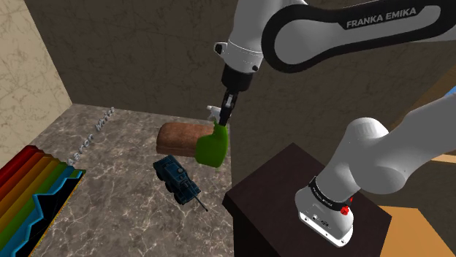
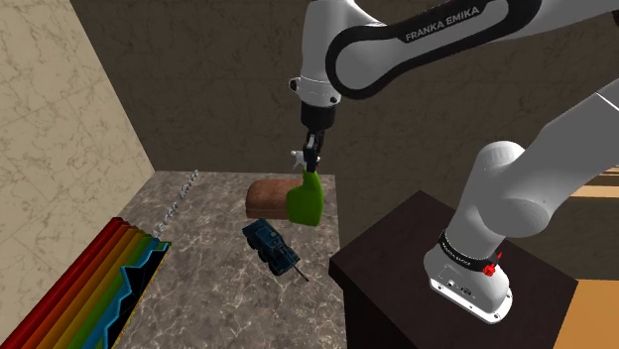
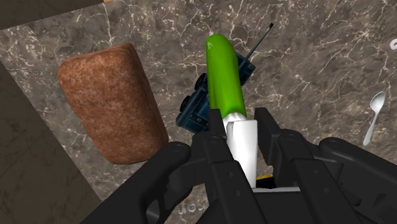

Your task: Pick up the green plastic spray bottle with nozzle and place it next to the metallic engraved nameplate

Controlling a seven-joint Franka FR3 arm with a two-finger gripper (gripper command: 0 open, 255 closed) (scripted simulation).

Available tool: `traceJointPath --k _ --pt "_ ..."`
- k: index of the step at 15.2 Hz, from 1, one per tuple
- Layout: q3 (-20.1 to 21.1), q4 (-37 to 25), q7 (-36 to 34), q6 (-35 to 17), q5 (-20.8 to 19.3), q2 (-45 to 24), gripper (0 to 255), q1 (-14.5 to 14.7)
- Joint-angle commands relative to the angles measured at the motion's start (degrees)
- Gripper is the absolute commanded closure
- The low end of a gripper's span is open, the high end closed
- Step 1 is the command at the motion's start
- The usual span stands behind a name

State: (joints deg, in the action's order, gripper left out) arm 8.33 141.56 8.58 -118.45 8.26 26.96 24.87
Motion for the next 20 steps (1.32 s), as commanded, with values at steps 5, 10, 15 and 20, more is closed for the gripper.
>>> traceJointPath --k 5,10,15,20 --pt "-0.28 -3.76 -0.33 4.85 -0.3 1.09 255 -0.1" --pt "-0.52 -7.21 -0.59 8.81 -0.55 1.6 255 -0.19" --pt "-0.74 -10.92 -0.84 12.69 -0.78 1.78 255 -0.28" --pt "-0.94 -14.88 -1.11 16.49 -1.0 1.63 255 -0.38"
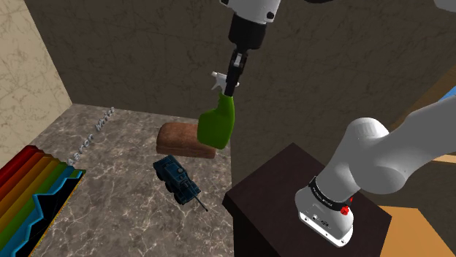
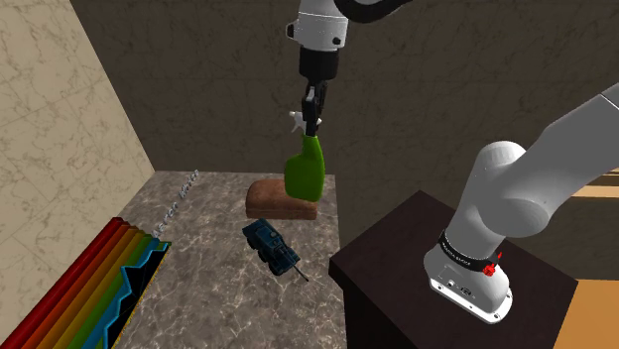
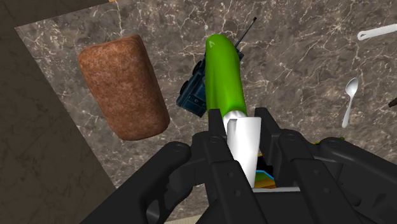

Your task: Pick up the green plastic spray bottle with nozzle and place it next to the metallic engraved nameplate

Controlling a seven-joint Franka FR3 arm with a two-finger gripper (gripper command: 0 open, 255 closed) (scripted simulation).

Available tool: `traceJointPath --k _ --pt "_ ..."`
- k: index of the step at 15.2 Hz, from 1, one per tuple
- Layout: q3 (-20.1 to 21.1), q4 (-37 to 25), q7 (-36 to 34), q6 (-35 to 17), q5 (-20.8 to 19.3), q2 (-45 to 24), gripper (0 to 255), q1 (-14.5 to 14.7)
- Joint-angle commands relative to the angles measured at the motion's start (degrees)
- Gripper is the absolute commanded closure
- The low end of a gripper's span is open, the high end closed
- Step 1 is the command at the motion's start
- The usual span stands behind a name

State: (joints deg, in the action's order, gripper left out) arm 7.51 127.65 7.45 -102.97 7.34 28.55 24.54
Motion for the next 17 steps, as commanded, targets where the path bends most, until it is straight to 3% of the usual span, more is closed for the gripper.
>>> traceJointPath --k 1,5,17 --pt "-0.16 -1.79 -0.03 1.77 -0.12 -0.04 255 -0.07" --pt "-0.29 -4.91 -0.24 4.53 -0.27 -0.39 255 -0.13" --pt "-1.16 -17.38 2.36 -6.47 -2.88 -24.15 255 -2.06"
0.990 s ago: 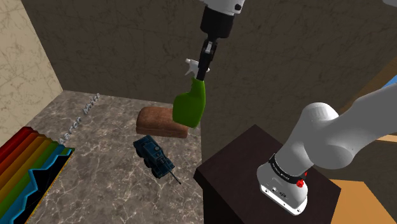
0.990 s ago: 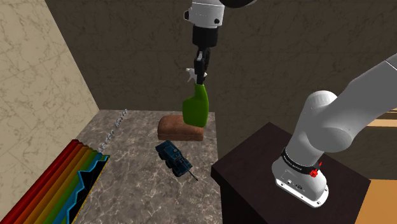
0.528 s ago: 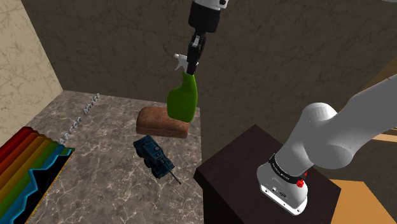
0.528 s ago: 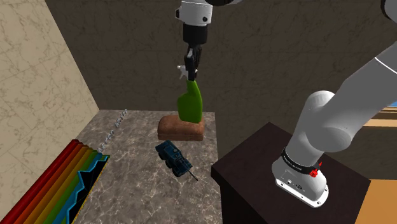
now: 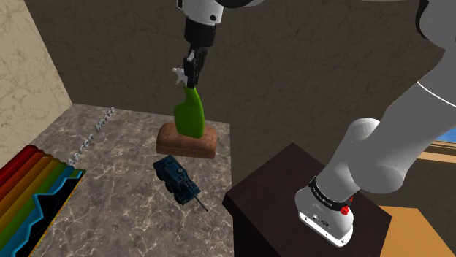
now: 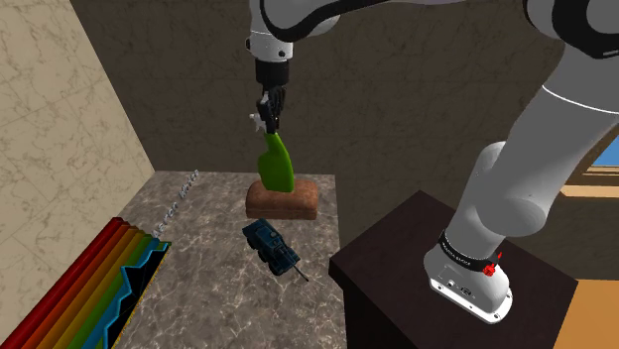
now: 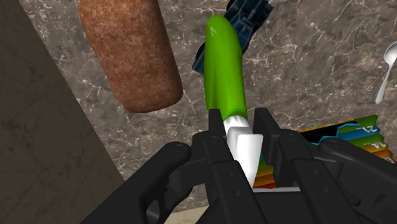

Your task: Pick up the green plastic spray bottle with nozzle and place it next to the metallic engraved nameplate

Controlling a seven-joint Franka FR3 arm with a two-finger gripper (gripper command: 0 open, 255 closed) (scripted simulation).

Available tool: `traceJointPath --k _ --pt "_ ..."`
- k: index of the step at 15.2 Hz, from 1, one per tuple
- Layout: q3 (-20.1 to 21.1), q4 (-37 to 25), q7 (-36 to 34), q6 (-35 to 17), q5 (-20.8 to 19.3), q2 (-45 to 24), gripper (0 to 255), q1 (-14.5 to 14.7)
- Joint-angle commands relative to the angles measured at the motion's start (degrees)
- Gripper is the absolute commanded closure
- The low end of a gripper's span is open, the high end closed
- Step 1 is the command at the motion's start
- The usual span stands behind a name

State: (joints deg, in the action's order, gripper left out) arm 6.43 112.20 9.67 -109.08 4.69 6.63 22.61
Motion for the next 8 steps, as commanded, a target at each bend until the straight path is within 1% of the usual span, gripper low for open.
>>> traceJointPath --k 1,8 --pt "-0.16 -3.48 0.29 -0.89 -0.46 -4.33 255 -0.23" --pt "-0.78 -16.88 1.17 -2.65 -1.96 -19.62 255 -0.69"
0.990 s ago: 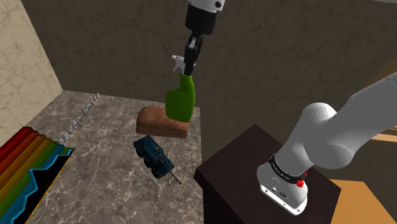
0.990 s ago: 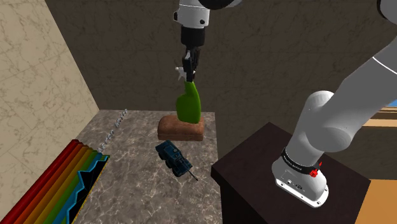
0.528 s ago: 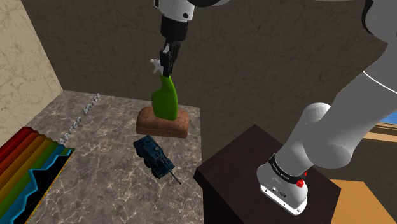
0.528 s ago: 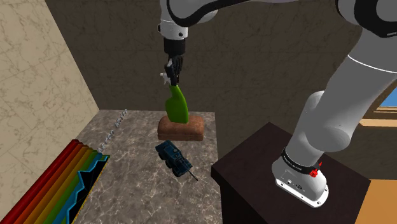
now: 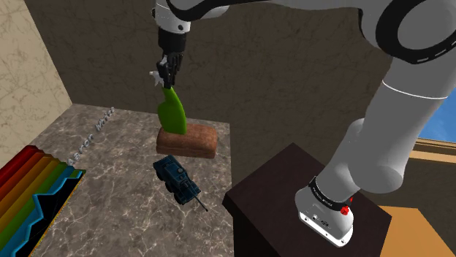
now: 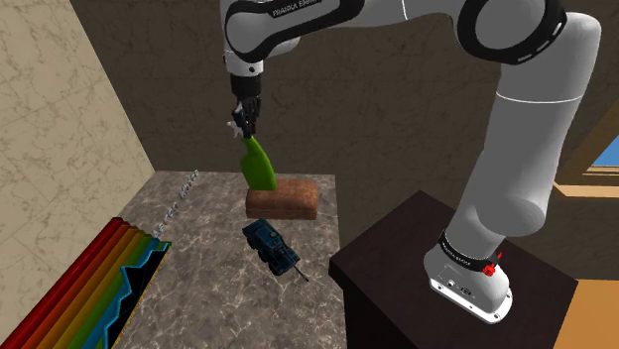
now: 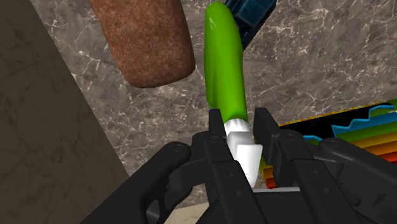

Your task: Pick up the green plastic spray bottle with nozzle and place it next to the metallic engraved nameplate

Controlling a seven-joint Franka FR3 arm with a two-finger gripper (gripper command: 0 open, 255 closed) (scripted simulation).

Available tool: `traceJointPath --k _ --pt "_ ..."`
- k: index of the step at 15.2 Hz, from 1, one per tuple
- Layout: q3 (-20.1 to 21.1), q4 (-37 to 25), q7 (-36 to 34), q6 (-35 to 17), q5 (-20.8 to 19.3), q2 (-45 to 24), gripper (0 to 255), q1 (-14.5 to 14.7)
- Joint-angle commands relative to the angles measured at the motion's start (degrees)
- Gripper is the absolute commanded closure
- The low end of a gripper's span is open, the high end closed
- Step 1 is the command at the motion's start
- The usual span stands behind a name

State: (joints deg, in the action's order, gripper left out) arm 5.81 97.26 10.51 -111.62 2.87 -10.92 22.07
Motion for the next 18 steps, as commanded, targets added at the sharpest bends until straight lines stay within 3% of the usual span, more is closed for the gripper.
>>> traceJointPath --k 1,8,13,18 --pt "-0.25 -4.27 0.44 -0.05 -0.35 -4.37 255 -0.18" --pt "-0.93 -25.28 1.19 3.17 -1.58 -22.24 255 -0.11" --pt "-1.41 -49.32 1.66 10.69 -2.29 -38.81 255 0.4" --pt "-1.42 -44.66 1.83 6.49 -2.24 -38.35 255 0.26"
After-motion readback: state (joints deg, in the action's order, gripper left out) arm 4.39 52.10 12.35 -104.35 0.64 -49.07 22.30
